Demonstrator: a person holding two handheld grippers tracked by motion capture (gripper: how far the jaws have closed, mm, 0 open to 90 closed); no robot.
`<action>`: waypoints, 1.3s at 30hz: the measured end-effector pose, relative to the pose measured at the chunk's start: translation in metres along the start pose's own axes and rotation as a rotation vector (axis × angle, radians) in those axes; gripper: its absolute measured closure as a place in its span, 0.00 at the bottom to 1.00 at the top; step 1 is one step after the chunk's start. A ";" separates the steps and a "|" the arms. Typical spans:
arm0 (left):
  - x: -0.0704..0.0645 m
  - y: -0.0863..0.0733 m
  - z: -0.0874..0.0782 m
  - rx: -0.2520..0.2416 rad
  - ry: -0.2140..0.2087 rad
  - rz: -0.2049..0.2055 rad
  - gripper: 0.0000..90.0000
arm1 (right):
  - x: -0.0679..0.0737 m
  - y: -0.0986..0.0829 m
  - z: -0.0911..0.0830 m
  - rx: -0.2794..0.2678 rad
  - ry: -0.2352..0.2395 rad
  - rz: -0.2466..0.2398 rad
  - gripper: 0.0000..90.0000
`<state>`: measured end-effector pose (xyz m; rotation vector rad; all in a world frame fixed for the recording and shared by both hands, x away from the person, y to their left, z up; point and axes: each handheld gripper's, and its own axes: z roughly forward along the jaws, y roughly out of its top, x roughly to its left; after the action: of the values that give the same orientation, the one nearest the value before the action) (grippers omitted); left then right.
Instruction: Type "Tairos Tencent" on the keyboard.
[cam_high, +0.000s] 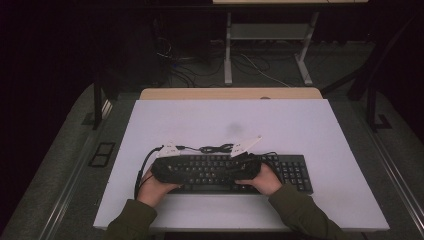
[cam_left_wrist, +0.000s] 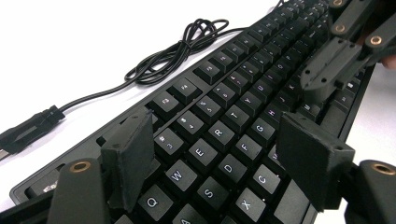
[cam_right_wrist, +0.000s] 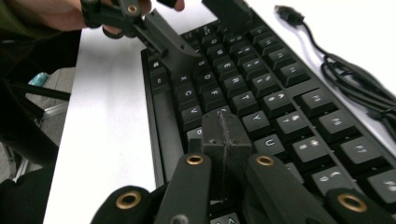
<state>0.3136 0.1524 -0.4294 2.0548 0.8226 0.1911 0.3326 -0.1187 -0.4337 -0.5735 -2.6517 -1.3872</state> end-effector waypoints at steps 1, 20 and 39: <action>0.000 0.000 0.000 0.002 0.000 -0.001 0.30 | 0.000 0.000 0.001 0.003 0.001 -0.004 0.99; 0.000 0.000 -0.001 -0.002 0.003 0.002 0.30 | 0.004 -0.004 0.012 0.077 -0.003 -0.032 0.99; 0.000 0.000 -0.001 -0.005 0.007 0.002 0.30 | 0.002 -0.002 0.007 0.058 -0.009 -0.012 0.99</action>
<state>0.3130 0.1530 -0.4282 2.0520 0.8233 0.2016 0.3309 -0.1138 -0.4387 -0.5597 -2.6965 -1.3088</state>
